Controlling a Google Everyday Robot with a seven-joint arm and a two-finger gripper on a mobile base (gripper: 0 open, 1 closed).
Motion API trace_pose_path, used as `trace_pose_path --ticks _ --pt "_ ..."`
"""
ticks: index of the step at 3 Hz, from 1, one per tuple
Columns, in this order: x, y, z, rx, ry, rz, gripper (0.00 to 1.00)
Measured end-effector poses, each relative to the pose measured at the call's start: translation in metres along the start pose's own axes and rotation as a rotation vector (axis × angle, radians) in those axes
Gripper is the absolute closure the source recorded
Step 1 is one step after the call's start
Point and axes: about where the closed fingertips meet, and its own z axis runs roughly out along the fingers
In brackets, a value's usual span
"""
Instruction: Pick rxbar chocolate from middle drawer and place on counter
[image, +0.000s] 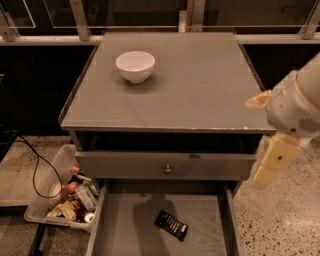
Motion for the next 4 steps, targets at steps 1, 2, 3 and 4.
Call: trace_pose_path --ticks 1,2,3,4 --pt "0.003 0.043 0.038 -0.011 -0.137 -0.008 0.00" --pt "0.022 0.086 0.101 0.043 -0.263 -0.007 0.00" --pt "0.022 0.086 0.101 0.042 -0.262 -0.008 0.00" --pt "0.018 0.093 0.115 0.023 -0.245 -0.003 0.00"
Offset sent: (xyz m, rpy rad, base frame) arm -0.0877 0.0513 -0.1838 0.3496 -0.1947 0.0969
